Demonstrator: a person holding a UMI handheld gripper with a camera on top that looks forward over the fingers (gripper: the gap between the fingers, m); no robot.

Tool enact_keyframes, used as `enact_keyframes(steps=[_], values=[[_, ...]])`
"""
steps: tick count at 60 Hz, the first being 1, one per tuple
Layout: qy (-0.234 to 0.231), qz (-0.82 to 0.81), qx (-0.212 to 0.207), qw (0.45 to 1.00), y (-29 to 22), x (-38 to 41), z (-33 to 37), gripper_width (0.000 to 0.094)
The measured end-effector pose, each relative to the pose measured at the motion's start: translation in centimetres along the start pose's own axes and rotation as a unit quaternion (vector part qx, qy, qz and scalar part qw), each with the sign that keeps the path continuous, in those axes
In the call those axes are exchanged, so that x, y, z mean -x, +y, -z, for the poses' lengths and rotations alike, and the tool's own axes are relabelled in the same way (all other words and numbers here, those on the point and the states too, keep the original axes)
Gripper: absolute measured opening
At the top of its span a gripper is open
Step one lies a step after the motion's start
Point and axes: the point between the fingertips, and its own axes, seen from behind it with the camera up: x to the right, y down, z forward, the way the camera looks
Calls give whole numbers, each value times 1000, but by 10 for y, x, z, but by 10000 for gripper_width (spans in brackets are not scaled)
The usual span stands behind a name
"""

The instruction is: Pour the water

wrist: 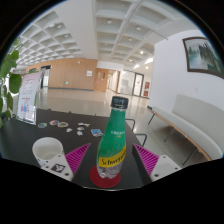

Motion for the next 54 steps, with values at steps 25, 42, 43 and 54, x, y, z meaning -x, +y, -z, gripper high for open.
enact_keyframes(steps=[25, 42, 43, 54], values=[[13, -13, 46, 999, -24, 22, 201, 858], [14, -18, 53, 998, -7, 28, 343, 856], [14, -18, 53, 998, -6, 29, 349, 854], [4, -29, 50, 998, 2, 36, 393, 855]])
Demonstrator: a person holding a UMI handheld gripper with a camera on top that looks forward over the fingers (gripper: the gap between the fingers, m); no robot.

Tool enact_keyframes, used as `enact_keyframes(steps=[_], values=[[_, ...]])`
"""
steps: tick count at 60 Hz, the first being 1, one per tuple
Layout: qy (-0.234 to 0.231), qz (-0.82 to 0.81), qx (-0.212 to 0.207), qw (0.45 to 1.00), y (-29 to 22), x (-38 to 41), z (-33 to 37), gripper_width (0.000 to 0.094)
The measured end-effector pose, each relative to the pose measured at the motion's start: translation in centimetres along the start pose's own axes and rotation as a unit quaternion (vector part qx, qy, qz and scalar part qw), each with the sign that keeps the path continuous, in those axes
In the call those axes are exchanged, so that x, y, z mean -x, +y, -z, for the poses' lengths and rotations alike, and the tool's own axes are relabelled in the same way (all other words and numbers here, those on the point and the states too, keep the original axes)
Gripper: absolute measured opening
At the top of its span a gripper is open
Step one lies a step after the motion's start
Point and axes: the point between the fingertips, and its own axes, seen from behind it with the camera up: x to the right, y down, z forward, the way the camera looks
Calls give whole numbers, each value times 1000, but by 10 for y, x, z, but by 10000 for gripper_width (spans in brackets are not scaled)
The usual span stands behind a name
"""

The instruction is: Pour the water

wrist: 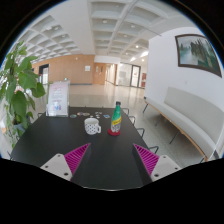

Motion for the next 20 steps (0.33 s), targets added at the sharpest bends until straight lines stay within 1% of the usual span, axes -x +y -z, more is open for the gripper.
enact_keyframes(steps=[14, 20], values=[[-10, 4, -3, 1000, 9, 10, 18, 857], [-14, 2, 2, 1000, 14, 12, 19, 856]])
